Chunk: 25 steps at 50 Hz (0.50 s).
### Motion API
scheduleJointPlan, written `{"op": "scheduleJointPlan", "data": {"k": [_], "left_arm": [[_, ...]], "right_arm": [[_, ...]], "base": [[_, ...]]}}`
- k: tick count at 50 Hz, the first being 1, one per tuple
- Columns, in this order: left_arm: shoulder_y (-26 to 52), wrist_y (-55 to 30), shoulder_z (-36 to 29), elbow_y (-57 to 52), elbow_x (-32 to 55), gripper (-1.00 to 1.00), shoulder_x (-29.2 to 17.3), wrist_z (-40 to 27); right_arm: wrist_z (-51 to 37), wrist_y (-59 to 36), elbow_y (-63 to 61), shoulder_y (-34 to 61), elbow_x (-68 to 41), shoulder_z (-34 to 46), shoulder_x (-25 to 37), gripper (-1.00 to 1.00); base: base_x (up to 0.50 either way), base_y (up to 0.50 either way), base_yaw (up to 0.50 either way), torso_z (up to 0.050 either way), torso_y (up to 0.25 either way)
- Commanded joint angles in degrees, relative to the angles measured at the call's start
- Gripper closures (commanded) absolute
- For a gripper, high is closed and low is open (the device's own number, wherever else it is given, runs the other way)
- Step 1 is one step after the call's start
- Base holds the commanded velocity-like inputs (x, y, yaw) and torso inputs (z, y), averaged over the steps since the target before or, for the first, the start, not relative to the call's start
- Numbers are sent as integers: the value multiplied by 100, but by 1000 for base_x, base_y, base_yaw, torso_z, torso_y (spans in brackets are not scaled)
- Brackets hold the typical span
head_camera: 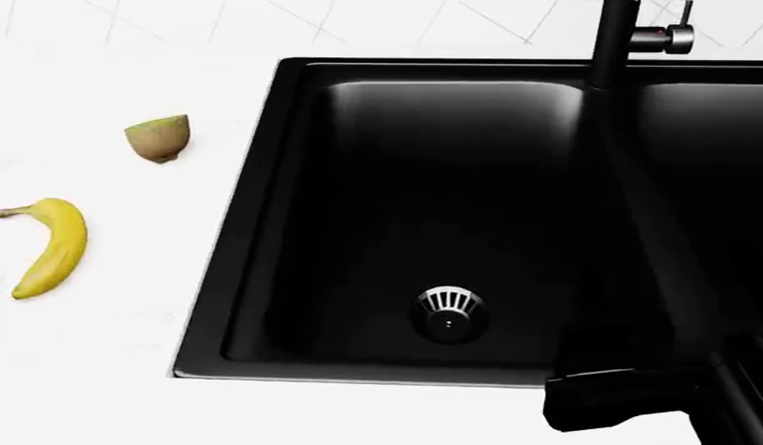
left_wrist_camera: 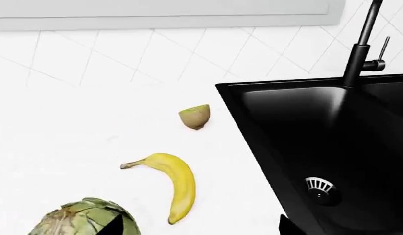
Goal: There is a mixed pile of frozen fruits and vegetables on the counter. Locate all the frozen vegetables and place the items in a bowl on the counter. Take all the frozen fruits and defrost them in a running sink.
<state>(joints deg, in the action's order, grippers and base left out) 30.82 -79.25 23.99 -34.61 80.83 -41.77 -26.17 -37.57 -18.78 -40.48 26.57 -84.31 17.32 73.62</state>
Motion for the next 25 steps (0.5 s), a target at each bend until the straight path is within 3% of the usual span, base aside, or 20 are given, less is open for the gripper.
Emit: {"op": "scheduleJointPlan", "data": {"k": [1,25], "left_arm": [[55,174,102,11,116,-100,14,-120],[-56,340,17,20,41,-100,-56,-66]], "right_arm": [[86,-79,7,88,24,-18,-101,-100],[112,-29,13,-62,61,-46,-95,-100]], "base": [[-2,500,0,0,0],[-2,500,0,0,0]]}}
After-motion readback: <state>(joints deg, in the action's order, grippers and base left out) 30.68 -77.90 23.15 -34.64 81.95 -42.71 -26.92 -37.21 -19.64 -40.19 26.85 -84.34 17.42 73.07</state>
